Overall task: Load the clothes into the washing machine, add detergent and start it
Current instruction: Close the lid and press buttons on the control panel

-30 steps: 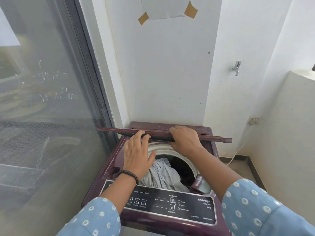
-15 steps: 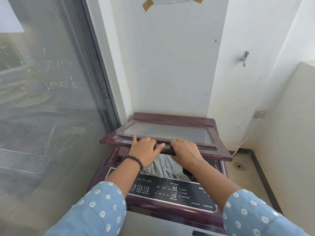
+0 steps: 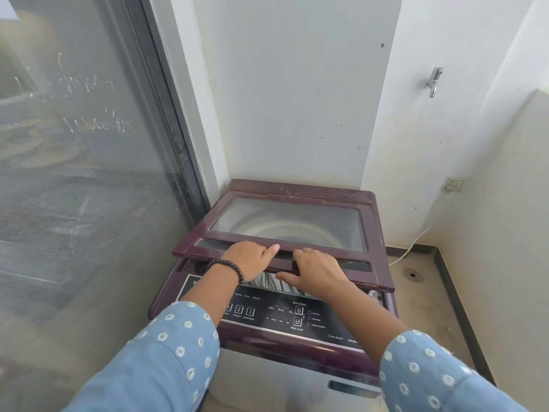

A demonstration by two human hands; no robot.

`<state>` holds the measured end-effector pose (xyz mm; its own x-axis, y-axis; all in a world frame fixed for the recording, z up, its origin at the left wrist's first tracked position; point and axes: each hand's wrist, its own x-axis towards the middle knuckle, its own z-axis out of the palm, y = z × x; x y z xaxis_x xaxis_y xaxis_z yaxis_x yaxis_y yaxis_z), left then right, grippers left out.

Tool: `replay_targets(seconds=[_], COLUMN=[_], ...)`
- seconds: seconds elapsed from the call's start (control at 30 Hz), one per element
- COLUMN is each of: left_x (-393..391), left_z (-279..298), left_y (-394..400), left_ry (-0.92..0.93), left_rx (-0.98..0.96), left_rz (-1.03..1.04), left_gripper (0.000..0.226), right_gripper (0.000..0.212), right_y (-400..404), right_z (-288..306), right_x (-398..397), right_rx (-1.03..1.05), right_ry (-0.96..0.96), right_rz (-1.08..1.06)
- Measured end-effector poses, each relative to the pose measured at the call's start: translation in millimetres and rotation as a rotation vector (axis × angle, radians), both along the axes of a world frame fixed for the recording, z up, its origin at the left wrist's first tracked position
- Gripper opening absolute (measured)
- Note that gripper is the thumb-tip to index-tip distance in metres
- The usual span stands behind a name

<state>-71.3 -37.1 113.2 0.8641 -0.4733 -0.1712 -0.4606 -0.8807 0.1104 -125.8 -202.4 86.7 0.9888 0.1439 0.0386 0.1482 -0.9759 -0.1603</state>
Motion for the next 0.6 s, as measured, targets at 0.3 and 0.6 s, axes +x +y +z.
replay_targets(seconds=[0.3,0.6], left_x=[8.4,17.2], left_z=[-28.3,-52.9], left_y=[5.0,10.1], left_ry=[0.048,0.125], left_rx=[0.029,-0.015], left_rz=[0.014,0.075], left_gripper=[0.051,0.043], right_gripper=[0.037,0.028], right_y=[1.2,2.1], right_z=[-23.2,-42.6], right_x=[-0.4,0.8], right_rx=[0.061,0.053], right_ry=[0.061,0.099], right_rz=[-0.022,-0.056])
